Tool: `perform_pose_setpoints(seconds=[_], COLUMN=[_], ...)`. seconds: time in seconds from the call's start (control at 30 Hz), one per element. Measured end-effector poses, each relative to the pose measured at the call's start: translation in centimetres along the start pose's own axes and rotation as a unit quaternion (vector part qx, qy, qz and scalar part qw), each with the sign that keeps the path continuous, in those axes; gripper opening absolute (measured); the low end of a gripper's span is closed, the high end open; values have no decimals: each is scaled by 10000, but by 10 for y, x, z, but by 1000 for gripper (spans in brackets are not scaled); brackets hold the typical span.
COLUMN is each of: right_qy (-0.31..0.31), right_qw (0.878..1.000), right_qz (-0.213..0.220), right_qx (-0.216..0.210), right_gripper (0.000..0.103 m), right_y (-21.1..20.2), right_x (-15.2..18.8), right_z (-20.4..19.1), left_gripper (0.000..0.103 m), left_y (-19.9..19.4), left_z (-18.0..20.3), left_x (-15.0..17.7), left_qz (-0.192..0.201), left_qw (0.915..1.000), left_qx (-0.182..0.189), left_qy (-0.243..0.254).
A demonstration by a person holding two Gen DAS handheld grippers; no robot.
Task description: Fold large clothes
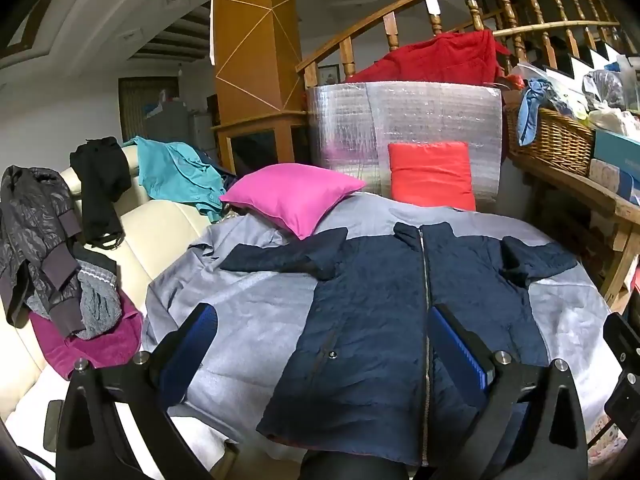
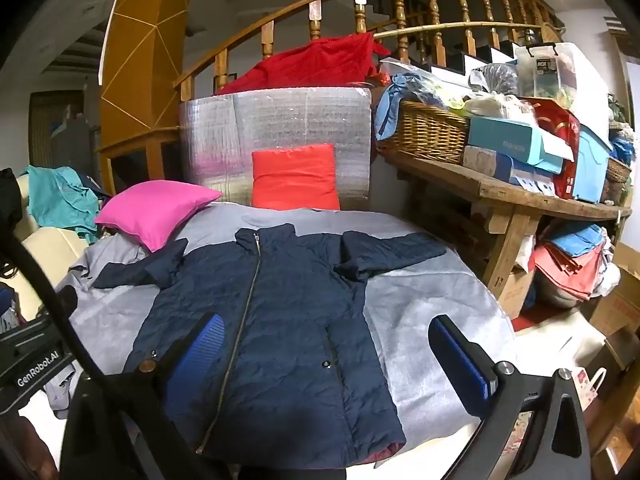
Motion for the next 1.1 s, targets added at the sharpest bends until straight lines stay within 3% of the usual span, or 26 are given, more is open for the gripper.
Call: perform_pose_setpoints(seconds=[0.57,1.1], right_qy=[111,0], right_qw=[9996,9999], right_qz=[-216,-23], right_qx=[-147,-147], right_gripper=[103,103], right_y=[5,5], right_x=[2,3], right_z=[2,-3], left_gripper=[103,103], left_y=[3,6], left_z=[-9,-15], left_x=[2,3], left_qz=[-57,-97], left_qw=[9999,9997], left_qx=[-142,-164], left_qy=[-49,-130])
Point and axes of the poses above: each gripper's, at about its wrist camera, not at the fingertips, and y roughly the way its jaws point, z to its right, x to its underside, the point moved 2 cm from there along y, roughly the way its jaws point, and after that the axes turned 2 degrees about -z, right-handed, at the moved point
